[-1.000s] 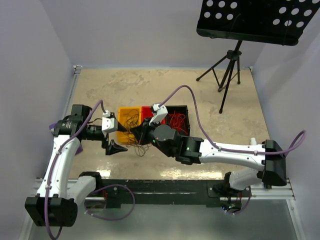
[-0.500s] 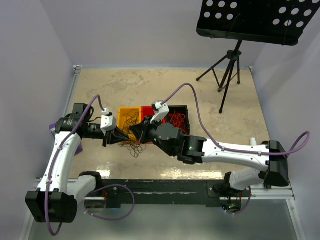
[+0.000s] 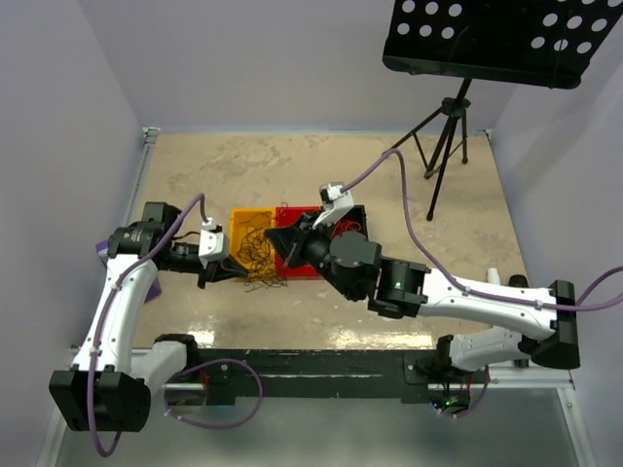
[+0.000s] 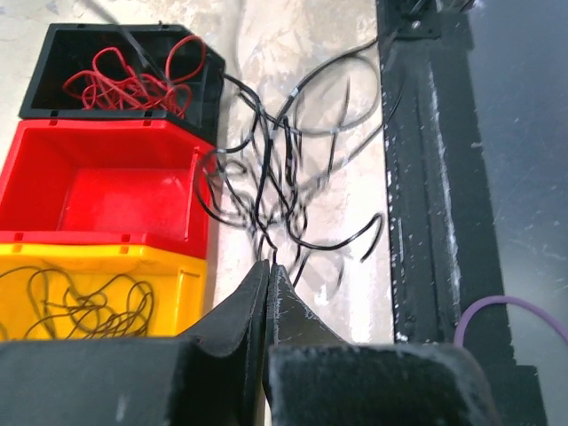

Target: Untangle the cables

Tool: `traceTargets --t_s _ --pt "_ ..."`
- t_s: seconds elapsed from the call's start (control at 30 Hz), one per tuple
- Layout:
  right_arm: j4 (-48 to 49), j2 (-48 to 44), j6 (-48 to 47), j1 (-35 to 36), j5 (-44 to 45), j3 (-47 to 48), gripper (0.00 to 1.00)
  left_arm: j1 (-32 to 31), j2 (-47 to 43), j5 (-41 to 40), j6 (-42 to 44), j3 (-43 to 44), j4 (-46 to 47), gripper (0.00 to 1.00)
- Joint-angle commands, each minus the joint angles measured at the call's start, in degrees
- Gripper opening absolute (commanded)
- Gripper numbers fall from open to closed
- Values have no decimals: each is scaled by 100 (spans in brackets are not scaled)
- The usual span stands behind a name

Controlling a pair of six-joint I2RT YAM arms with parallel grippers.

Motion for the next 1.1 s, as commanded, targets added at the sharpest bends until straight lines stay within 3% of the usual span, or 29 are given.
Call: traceTargets --t_s 0.0,0.67,1.0,1.03,1.07 --pt "-223 -522 -447 12 709 704 0 16 -255 -304 244 125 310 0" --pt "-1208 -1445 -1704 12 2081 2409 0 8 -1196 -2299 991 -1043 759 0" --pt "-1244 -1419 -2152 30 2380 2840 0 16 -1328 -2054 939 -526 364 0" --pt "-1191 -1419 -2196 12 2363 2875 0 16 -1337 -2010 800 -499 425 4" --pt "-1182 -1402 -2214 12 2293 2893 0 16 -1337 -1949 598 -447 495 18"
